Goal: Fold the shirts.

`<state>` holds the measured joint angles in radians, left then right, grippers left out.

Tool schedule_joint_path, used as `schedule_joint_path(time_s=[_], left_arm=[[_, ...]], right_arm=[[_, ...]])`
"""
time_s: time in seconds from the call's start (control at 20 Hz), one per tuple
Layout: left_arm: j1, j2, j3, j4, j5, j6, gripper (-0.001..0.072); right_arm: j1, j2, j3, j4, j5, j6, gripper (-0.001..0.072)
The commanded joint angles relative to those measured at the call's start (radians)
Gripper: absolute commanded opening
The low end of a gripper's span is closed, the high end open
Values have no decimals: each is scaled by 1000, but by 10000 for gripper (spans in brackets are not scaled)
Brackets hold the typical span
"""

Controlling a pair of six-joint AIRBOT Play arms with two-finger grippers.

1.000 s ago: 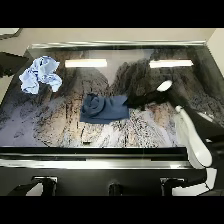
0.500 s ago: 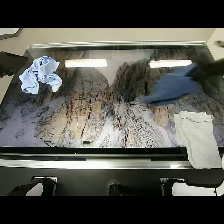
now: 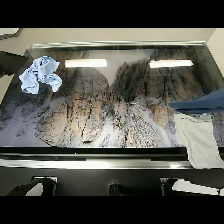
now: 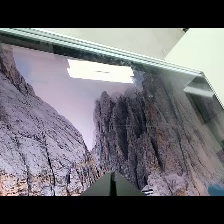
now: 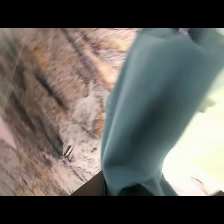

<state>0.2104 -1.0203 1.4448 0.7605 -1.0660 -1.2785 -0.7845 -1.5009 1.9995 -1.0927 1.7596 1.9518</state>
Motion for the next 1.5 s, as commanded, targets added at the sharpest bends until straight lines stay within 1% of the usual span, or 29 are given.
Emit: schedule_joint_path(time_s=[0.0,0.1,0.15,0.25,0.4,0.45,0.55,0.6,0.75,1.0,1.05,1.1,1.15,1.25,1.3,1.35,1.4,1.45], left_arm=[[-1,0,0,0,1,1,24],[-1,1,0,0,0,1,25],[-1,2,0,0,0,0,25],[-2,2,0,0,0,0,24],[-2,2,0,0,0,0,25],[-2,1,0,0,0,0,25],[-2,-1,0,0,0,0,25],[-2,0,0,0,1,0,25],[-2,0,0,0,0,0,24],[-2,0,0,0,0,0,25],[-2,-2,0,0,0,0,25],[-2,-3,0,1,0,0,25],[-2,-6,0,0,2,0,25],[-2,-8,8,1,39,0,23],[-4,-15,30,19,69,0,22],[-21,-34,76,103,98,-1,22],[-56,-67,135,251,109,-26,21],[-109,-121,208,481,102,-111,21]], right_arm=[[-74,29,-4,-93,92,47,44],[-91,53,-32,-178,92,85,44],[-91,65,-73,-236,92,80,44],[-89,111,-225,-312,92,63,44],[-90,227,-520,-509,87,47,44],[-90,258,-616,-538,49,42,43],[-90,303,-780,-452,-68,36,44],[-90,317,-843,-444,-97,34,44],[-90,326,-940,-537,-127,19,44],[-90,326,-998,-550,-174,31,52],[-90,327,-997,-555,-178,40,199],[-90,327,-995,-562,-180,38,484],[-90,327,-980,-572,-182,14,610],[-89,327,-868,-569,-240,-47,600],[-82,327,-774,-531,-310,-61,584],[-52,327,-670,-483,-403,-86,545],[18,327,-560,-439,-529,-134,543],[117,326,-478,-430,-655,-185,546]])
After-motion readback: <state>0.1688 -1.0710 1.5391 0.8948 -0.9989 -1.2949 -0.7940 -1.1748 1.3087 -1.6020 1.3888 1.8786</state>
